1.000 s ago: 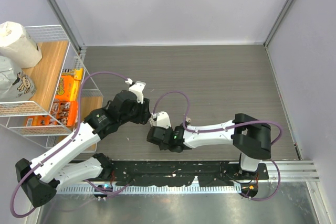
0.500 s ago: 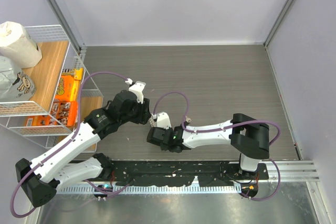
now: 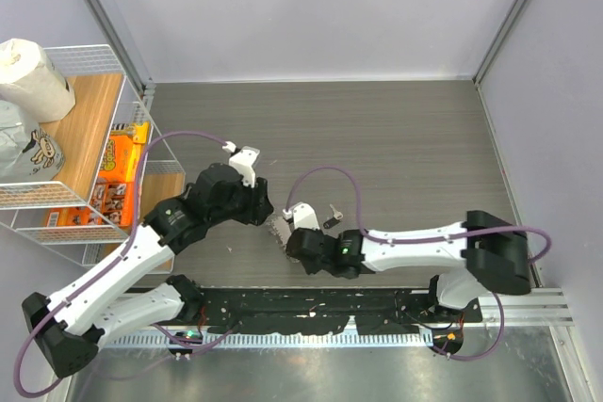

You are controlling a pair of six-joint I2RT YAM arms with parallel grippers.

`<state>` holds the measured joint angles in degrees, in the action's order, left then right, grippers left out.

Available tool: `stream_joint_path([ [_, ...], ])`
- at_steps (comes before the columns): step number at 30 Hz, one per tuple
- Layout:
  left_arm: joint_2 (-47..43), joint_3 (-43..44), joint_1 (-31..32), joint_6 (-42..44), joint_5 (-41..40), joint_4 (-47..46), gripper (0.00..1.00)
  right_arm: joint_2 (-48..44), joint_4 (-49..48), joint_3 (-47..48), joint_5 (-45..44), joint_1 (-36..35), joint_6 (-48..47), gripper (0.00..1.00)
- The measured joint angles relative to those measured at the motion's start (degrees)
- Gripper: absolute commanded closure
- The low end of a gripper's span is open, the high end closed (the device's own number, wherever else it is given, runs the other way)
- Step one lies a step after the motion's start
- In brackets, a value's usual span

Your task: Put the keys on the keyring

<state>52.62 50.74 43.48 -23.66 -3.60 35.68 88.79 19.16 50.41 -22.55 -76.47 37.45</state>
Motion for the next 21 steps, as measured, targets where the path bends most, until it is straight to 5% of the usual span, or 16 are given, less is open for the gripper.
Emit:
stream_joint_path([
  [10, -8.72, -2.51, 0.0, -0.13, 11.85, -4.79, 0.51, -21.07, 0.33, -1.99, 10.78, -0.09, -15.85, 0.94],
  [21, -16.13, -6.12, -0.02, 0.07, 26.14, -11.19, 0.5, -26.49, 9.62, 3.39, 24.48, -0.2, -27.28, 0.95],
])
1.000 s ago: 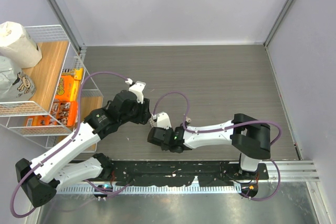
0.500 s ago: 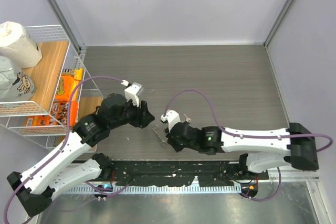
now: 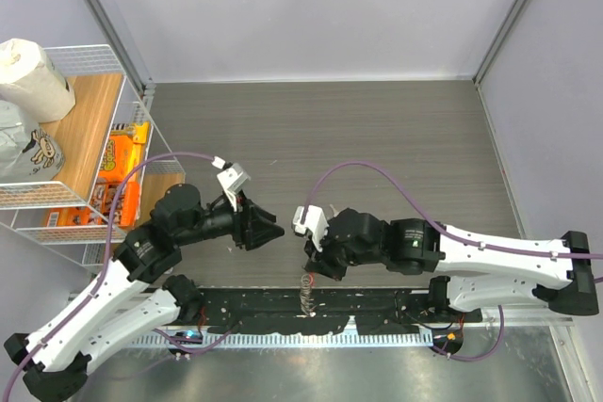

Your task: Put the keys on the keyring

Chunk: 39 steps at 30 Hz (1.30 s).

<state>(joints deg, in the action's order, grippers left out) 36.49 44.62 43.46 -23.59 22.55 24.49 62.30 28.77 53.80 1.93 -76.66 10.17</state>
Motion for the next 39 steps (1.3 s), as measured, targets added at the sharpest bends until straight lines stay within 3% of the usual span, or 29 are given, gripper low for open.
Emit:
stream_joint_path([
  [8, -5.11, -4.2, 0.02, -1.64, 10.62, -6.34, 0.5, -2.08, 3.06, 5.18, 9.35, 0.0, -4.26, 0.95],
  [18, -8.28, -6.27, 0.09, -5.01, 18.08, -12.39, 0.5, -2.05, 4.48, 9.07, 11.74, 0.0, -5.29, 0.95],
  [39, -6.23, -8.83, 2.71, -6.49, 21.75, -20.35, 0.55, 0.9, 5.64, 17.42, 9.7, 0.0, -3.56, 0.94],
])
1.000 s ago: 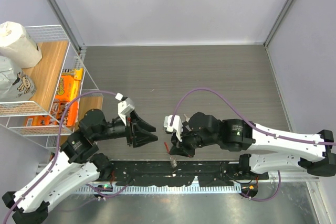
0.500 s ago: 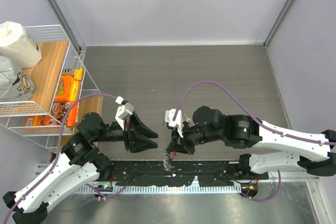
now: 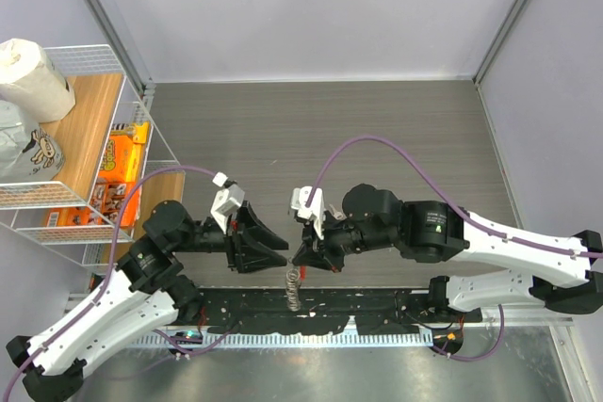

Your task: Put the keys on the keyring

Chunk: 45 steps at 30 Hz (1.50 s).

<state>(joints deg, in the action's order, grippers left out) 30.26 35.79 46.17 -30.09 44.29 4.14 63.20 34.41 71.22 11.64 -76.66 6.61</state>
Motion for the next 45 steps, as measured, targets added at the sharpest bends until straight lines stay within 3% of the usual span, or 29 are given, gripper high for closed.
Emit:
stream_joint_path([
  [13, 0.5, -0.2, 0.7, 0.02, 1.4, -2.32, 0.64, 1.25, 0.42, 2.71, -1.03, 0.0, 0.9, 0.94],
  [19, 0.87, -0.24, 0.72, 0.04, 1.64, -3.17, 0.8, 1.36, 0.76, 3.26, -1.07, 0.0, 0.96, 0.94],
  [21, 0.85, -0.24, 0.76, 0.04, 1.81, -3.39, 0.9, 1.36, 0.85, 3.34, -1.07, 0.0, 1.07, 0.94],
  [22, 0.85, -0.24, 0.76, 0.02, 1.86, -3.52, 0.99, 1.36, 0.9, 3.34, -1.09, 0.0, 1.07, 0.94],
  [35, 0.63, -0.24, 0.98, 0.11, 1.7, -4.11, 1.0, 1.36, 1.18, 3.63, -1.29, 0.02, 1.09, 0.94],
  [45, -0.04, -0.24, 1.09, 0.2, -0.33, -4.17, 1.0, 1.18, 0.96, 3.91, -2.4, 0.0, 1.07, 0.83],
])
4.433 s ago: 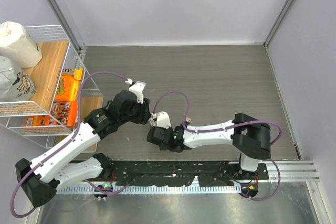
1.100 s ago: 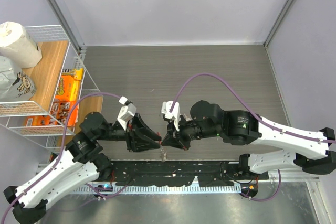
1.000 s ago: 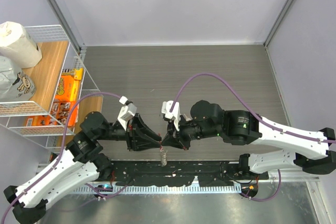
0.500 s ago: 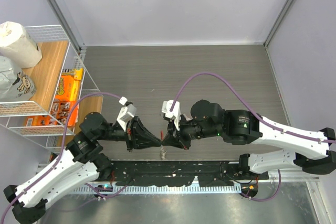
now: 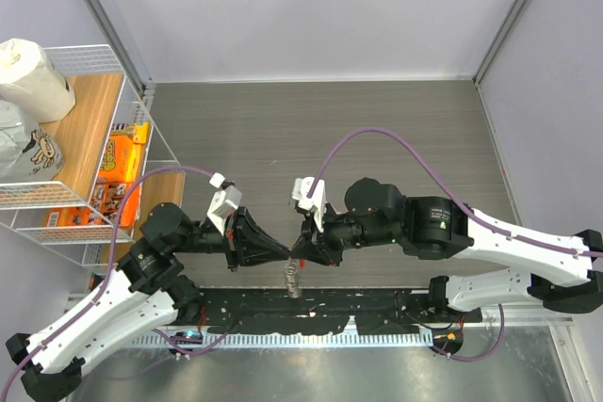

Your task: Put the keys on the keyring

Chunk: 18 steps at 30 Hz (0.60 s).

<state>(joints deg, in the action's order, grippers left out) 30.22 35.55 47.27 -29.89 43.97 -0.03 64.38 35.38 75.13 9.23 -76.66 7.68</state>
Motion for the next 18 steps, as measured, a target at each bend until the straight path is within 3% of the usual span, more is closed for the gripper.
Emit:
stream_joint_path([
  [9, 0.02, 0.0, -0.02, 0.07, -1.86, 0.09, 1.0, -1.7, -0.2, -0.02, -0.17, 0.0, 0.0, 0.81],
  [18, 0.04, 0.0, -0.02, 0.09, -3.89, 0.94, 1.0, -3.04, -0.94, -0.02, -0.2, 0.0, 0.02, 0.71],
])
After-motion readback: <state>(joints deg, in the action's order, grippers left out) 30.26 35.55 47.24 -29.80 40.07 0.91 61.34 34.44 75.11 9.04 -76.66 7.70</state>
